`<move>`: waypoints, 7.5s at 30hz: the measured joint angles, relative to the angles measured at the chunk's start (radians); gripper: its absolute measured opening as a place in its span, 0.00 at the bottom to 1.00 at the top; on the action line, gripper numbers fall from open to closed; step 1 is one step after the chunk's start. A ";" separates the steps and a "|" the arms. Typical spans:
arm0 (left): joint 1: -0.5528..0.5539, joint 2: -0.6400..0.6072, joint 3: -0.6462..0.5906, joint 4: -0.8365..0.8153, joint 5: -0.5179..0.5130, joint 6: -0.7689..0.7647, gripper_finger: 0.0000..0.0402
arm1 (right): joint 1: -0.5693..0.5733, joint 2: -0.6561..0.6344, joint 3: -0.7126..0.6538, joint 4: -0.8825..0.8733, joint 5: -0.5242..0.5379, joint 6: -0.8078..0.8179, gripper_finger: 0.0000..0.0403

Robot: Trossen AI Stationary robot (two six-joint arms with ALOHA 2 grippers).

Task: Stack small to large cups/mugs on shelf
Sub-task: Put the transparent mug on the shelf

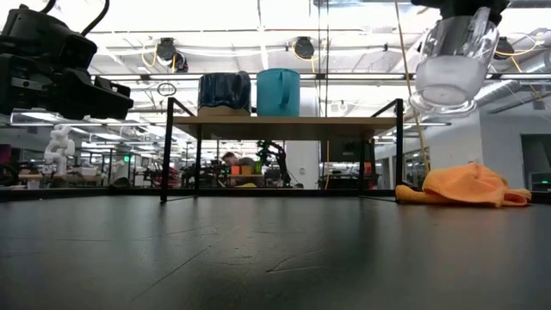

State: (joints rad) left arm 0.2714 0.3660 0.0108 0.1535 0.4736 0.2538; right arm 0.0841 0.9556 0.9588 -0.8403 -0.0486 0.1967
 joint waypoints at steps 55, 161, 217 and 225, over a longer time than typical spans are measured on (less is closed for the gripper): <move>0.000 0.000 0.000 0.000 0.000 0.001 0.08 | 0.003 -0.489 -0.513 0.485 0.072 -0.015 0.00; 0.000 0.000 0.000 -0.031 0.000 0.033 0.08 | -0.680 -0.025 0.150 0.267 -0.350 -0.287 0.00; 0.000 0.000 0.000 -0.047 0.000 0.086 0.08 | -0.808 0.414 0.563 0.003 -0.390 -0.395 0.00; 0.000 0.000 0.000 -0.047 0.000 0.087 0.08 | -0.817 0.499 0.677 -0.059 -0.340 -0.405 0.00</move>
State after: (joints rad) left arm 0.2714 0.3661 0.0105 0.1066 0.4733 0.3408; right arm -0.7330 1.4545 1.6359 -0.8991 -0.3889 -0.2086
